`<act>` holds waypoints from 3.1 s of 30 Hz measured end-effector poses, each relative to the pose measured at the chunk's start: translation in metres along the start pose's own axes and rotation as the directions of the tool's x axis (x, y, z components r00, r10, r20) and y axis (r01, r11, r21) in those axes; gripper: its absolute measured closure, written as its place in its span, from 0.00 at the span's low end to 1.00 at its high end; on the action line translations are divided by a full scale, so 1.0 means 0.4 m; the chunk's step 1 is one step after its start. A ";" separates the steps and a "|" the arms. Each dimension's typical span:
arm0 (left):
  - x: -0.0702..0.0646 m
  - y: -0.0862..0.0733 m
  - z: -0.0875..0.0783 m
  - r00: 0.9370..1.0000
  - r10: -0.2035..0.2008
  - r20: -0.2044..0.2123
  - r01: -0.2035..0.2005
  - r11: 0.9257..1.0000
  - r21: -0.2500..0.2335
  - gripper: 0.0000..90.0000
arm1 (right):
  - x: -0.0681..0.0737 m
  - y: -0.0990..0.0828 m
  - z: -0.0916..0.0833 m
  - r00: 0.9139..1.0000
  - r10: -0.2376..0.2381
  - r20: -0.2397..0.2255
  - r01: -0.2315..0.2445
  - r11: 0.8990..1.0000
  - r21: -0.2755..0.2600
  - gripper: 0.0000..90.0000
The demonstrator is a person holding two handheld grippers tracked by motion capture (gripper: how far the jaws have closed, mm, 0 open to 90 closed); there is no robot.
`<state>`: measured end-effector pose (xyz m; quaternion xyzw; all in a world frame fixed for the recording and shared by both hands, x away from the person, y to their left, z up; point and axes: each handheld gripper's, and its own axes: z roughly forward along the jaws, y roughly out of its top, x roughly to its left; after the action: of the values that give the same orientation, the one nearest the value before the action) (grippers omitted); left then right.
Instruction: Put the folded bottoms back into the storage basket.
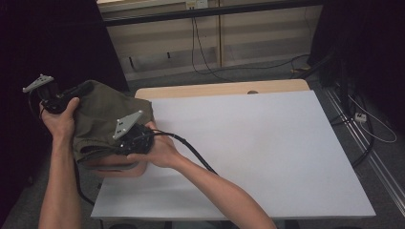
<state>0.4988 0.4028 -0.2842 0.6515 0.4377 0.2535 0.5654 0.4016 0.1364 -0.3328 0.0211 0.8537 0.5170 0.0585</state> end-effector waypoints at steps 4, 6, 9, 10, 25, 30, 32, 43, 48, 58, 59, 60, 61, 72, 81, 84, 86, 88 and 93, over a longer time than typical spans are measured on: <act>0.015 -0.014 0.001 1.000 -0.013 -0.008 0.013 1.000 0.015 0.96 | 0.003 -0.003 0.012 1.000 0.000 -0.002 0.000 1.000 0.006 0.93; 0.020 -0.020 0.002 1.000 -0.013 -0.005 0.013 1.000 0.021 0.96 | 0.002 -0.003 0.015 1.000 0.003 -0.001 -0.003 1.000 0.006 0.93; 0.024 -0.028 0.004 1.000 -0.012 -0.003 0.012 1.000 0.028 0.96 | 0.006 -0.004 0.024 1.000 0.003 0.004 -0.003 1.000 0.014 0.93; 0.025 -0.031 0.006 1.000 -0.011 -0.005 0.011 0.999 0.034 0.96 | 0.008 -0.004 0.029 1.000 0.007 0.004 -0.007 1.000 0.023 0.93; 0.042 -0.060 0.012 1.000 -0.018 0.019 0.017 0.996 0.082 0.96 | 0.027 -0.012 0.055 1.000 0.017 0.012 -0.018 0.999 0.035 0.93; 0.046 -0.066 0.019 1.000 -0.011 0.029 0.008 0.994 0.107 0.96 | 0.025 -0.012 0.060 1.000 0.025 0.010 -0.025 0.999 0.037 0.93; 0.047 -0.069 0.022 1.000 -0.009 0.029 0.005 0.993 0.116 0.96 | 0.024 -0.014 0.063 0.999 0.031 0.011 -0.032 0.999 0.034 0.93; 0.072 -0.099 0.034 0.999 -0.037 0.013 0.035 0.990 0.134 0.96 | 0.021 -0.018 0.086 0.999 0.046 0.014 -0.046 0.998 0.049 0.93; 0.082 -0.108 0.039 0.999 -0.036 -0.003 0.036 0.990 0.138 0.96 | 0.012 -0.023 0.099 0.998 0.061 0.015 -0.061 0.997 0.053 0.93; 0.088 -0.096 0.056 1.000 -0.027 -0.013 0.029 0.985 0.171 0.96 | -0.006 -0.028 0.125 0.995 0.096 0.003 -0.096 0.994 0.041 0.93; 0.091 -0.096 0.059 0.999 -0.031 -0.018 0.033 0.984 0.174 0.96 | -0.007 -0.029 0.128 0.995 0.101 0.007 -0.101 0.994 0.039 0.93; 0.094 -0.097 0.061 0.999 -0.029 -0.019 0.032 0.984 0.178 0.96 | -0.009 -0.031 0.131 0.994 0.106 0.007 -0.107 0.994 0.038 0.93; 0.096 -0.099 0.065 0.999 -0.032 -0.019 0.034 0.982 0.185 0.96 | -0.010 -0.032 0.133 0.994 0.113 0.005 -0.113 0.993 0.038 0.93; 0.109 -0.112 0.083 0.999 -0.043 -0.022 0.046 0.978 0.201 0.96 | -0.026 -0.048 0.156 0.990 0.141 -0.013 -0.140 0.989 0.049 0.92; 0.111 -0.117 0.085 0.998 -0.054 -0.018 0.056 0.980 0.190 0.96 | -0.032 -0.053 0.175 0.988 0.153 -0.018 -0.151 0.986 0.064 0.92; 0.110 -0.126 0.087 0.999 -0.047 -0.021 0.050 0.981 0.186 0.96 | -0.031 -0.059 0.179 0.989 0.147 -0.025 -0.144 0.986 0.080 0.91; 0.110 -0.131 0.090 0.999 -0.049 -0.015 0.051 0.981 0.185 0.96 | -0.031 -0.063 0.181 0.988 0.150 -0.028 -0.147 0.985 0.092 0.91; 0.109 -0.134 0.091 0.998 -0.052 -0.022 0.055 0.981 0.186 0.96 | -0.031 -0.066 0.182 0.988 0.151 -0.031 -0.147 0.985 0.095 0.91; 0.106 -0.139 0.091 0.998 -0.042 -0.038 0.049 0.981 0.188 0.96 | -0.032 -0.074 0.187 0.986 0.161 -0.050 -0.154 0.981 0.116 0.89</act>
<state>0.5338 0.4192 -0.3528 0.6877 0.4840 0.2088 0.4992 0.4240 0.1873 -0.3924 0.0765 0.8784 0.4717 -0.0090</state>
